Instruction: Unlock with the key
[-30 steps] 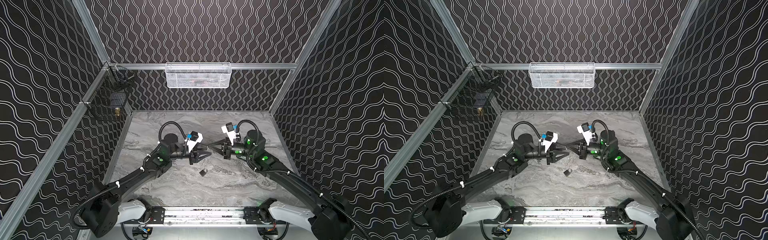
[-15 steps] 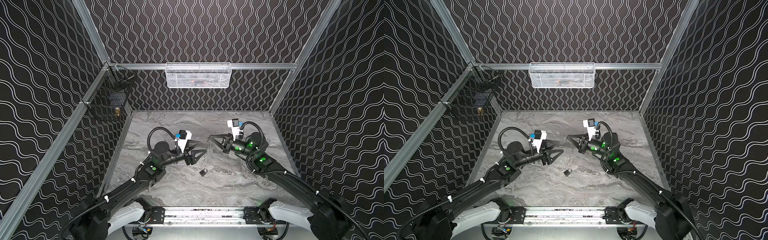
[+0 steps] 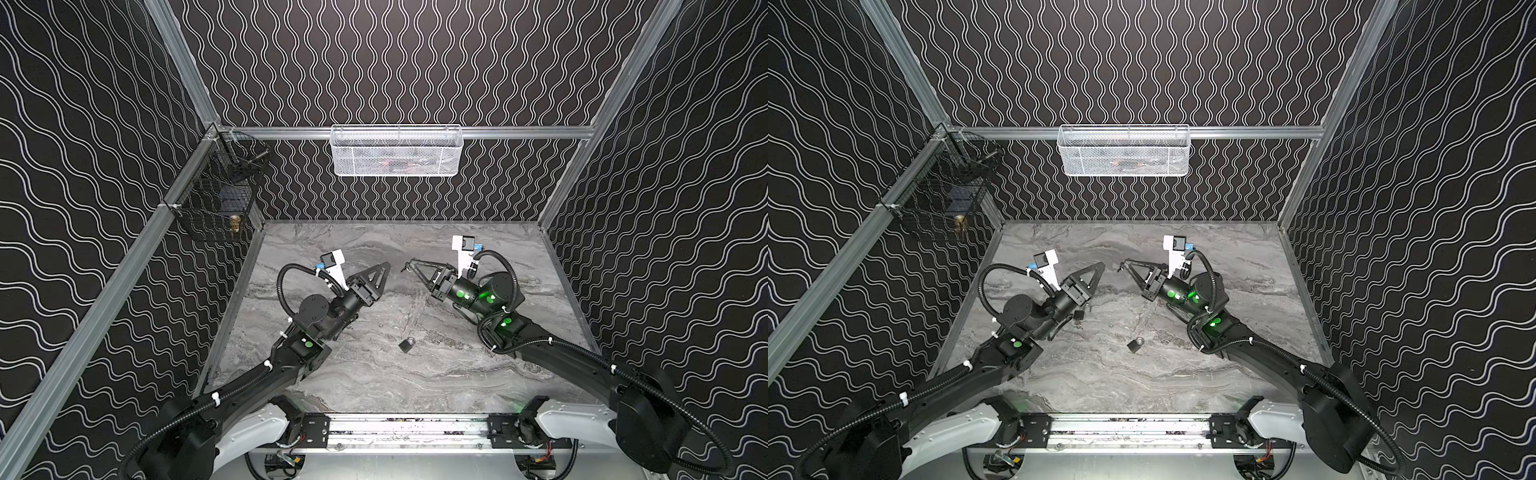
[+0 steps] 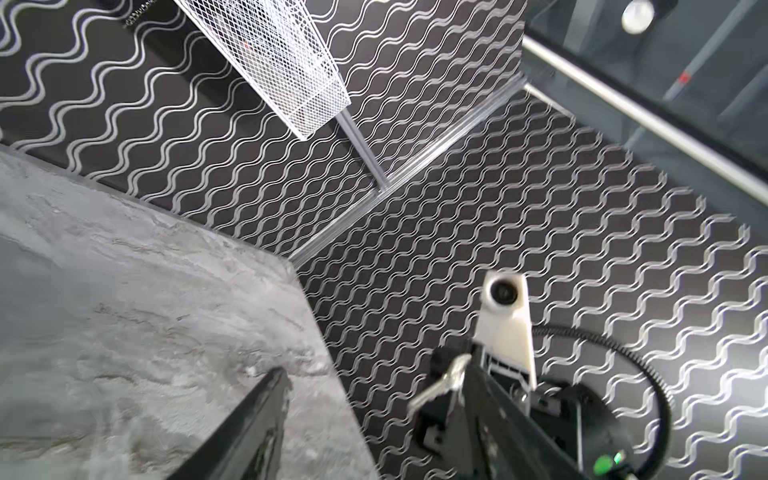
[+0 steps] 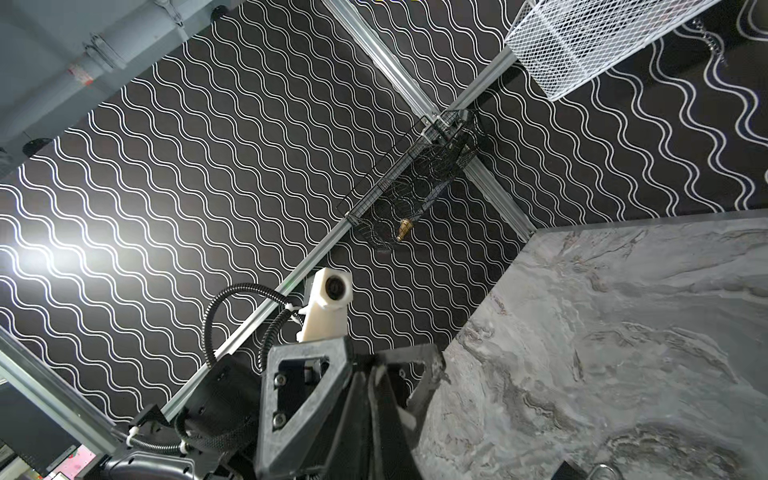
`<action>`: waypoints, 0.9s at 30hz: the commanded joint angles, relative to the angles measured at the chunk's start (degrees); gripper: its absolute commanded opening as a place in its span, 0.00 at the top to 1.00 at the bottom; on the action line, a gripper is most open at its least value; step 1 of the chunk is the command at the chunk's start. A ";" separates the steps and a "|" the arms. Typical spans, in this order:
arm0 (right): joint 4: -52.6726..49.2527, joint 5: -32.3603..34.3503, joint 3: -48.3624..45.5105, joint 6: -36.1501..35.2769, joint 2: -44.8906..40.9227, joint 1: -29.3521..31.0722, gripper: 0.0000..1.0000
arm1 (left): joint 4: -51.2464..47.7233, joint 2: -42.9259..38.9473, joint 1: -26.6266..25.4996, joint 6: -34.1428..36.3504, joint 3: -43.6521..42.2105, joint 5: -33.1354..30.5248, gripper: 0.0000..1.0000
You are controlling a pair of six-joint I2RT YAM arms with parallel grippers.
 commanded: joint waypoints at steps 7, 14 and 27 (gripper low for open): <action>10.11 6.45 1.46 5.11 3.82 2.53 1.00 | 8.43 1.37 -2.72 -4.55 0.92 -3.33 0.34; 10.26 7.75 2.89 5.05 5.22 4.44 1.00 | 5.54 1.24 -3.53 -5.34 1.44 -4.53 0.40; 12.74 10.04 2.39 6.78 6.49 5.26 1.00 | 11.12 2.88 -4.05 -4.65 1.80 -2.48 0.68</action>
